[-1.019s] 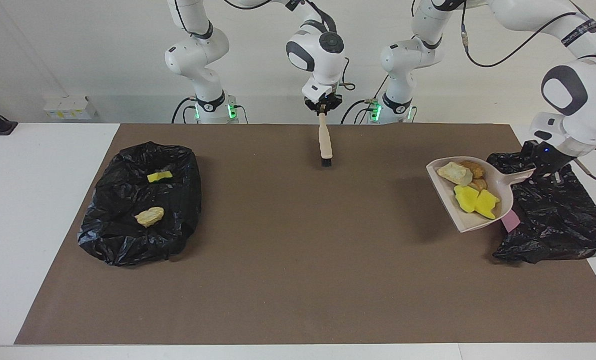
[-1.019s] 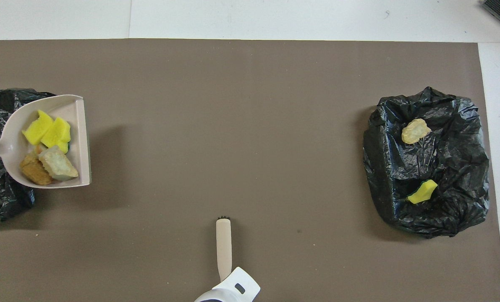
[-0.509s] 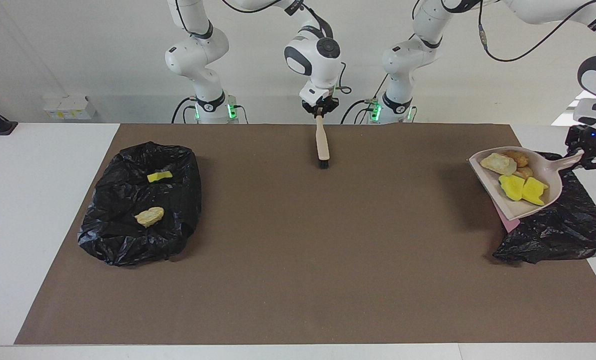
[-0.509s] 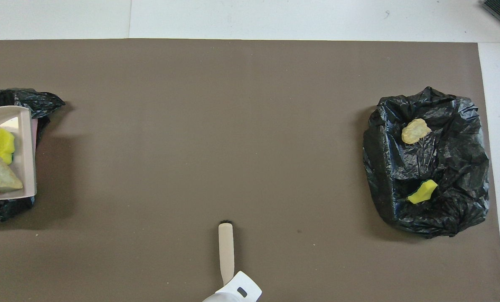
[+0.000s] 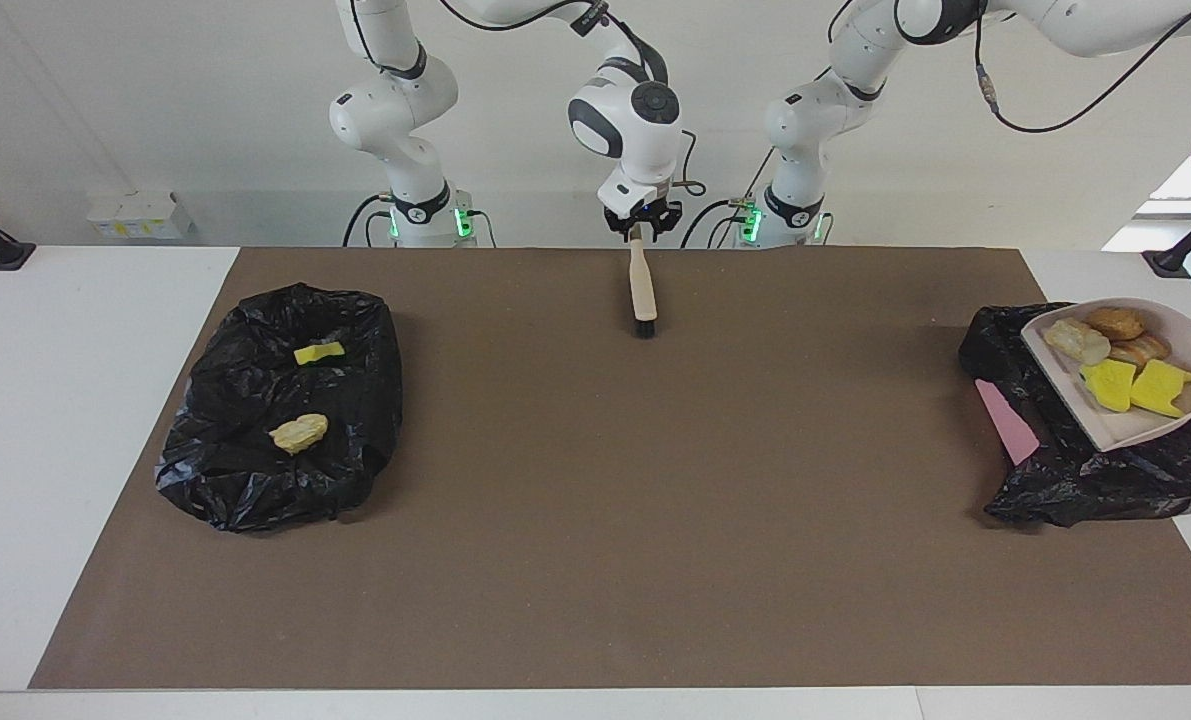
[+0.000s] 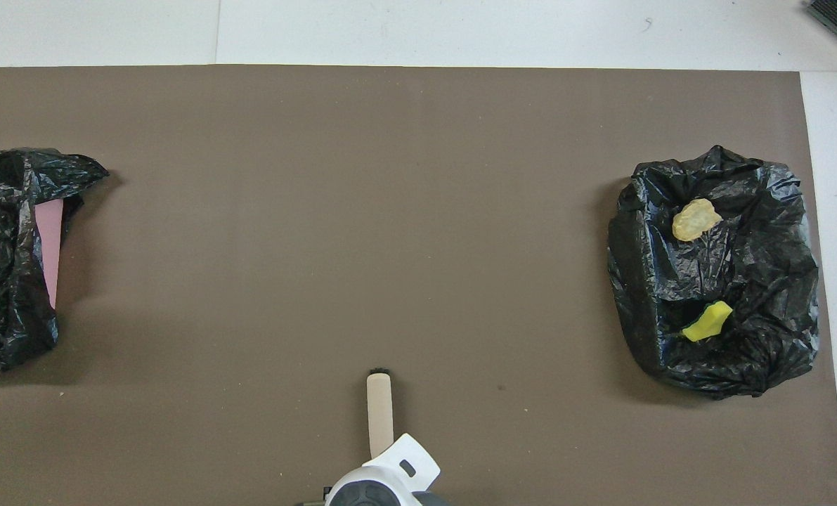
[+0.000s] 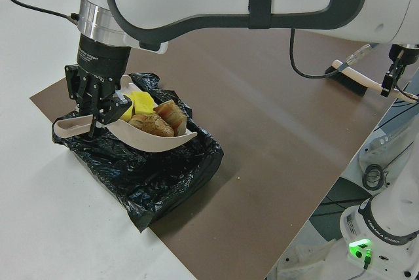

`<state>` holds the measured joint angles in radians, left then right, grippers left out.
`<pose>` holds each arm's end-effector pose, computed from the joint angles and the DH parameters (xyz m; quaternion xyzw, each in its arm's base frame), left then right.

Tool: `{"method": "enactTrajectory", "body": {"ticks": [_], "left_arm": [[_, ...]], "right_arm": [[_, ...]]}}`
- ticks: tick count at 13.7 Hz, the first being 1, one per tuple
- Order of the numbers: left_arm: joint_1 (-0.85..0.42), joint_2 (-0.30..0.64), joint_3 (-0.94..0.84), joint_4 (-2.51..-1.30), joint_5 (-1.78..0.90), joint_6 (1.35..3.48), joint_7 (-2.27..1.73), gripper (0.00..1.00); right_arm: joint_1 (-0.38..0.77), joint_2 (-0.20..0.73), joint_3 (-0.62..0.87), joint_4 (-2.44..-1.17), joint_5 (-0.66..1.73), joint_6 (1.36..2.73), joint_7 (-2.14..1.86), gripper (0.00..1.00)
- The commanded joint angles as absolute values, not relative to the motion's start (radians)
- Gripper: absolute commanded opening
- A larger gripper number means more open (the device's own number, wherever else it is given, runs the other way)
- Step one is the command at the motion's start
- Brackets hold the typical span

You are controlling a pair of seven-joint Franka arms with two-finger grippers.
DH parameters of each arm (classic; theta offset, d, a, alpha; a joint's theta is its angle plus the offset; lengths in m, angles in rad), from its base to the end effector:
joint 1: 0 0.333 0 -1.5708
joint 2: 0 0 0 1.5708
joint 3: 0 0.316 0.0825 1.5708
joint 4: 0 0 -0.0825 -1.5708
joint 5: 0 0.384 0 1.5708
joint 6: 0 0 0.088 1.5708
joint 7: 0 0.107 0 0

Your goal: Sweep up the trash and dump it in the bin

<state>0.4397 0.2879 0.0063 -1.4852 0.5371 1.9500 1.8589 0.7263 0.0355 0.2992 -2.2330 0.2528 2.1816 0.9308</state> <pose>0.5890 0.3189 0.5357 -0.6809 0.6813 0.1985 0.1814 0.2620 0.4493 0.3500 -0.9931 0.0295 0.1112 0.0234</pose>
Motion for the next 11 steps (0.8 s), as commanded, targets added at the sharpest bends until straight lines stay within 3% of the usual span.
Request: {"method": "enactTrajectory", "body": {"ticks": [1, 4, 7, 11], "left_arm": [[0.414, 0.302, 0.003, -1.460, 0.673, 1.962, 1.791, 0.00], [0.410, 0.291, 0.002, -1.465, 0.820, 1.959, 1.694, 0.00], [0.359, 0.288, 0.002, -1.463, 0.934, 1.944, 1.617, 0.00], [0.305, 0.285, 0.003, -1.456, 1.032, 1.847, 1.556, 0.00]], "right_arm": [[0.642, 0.006, 0.298, -2.181, 0.272, 2.180, 0.925, 0.84], [0.523, -0.079, 0.295, -2.158, 0.256, 2.111, 0.927, 1.00], [0.379, -0.133, 0.293, -2.070, 0.238, 1.972, 0.899, 1.00], [0.182, -0.135, 0.293, -1.881, 0.175, 1.760, 0.712, 1.00]]}}
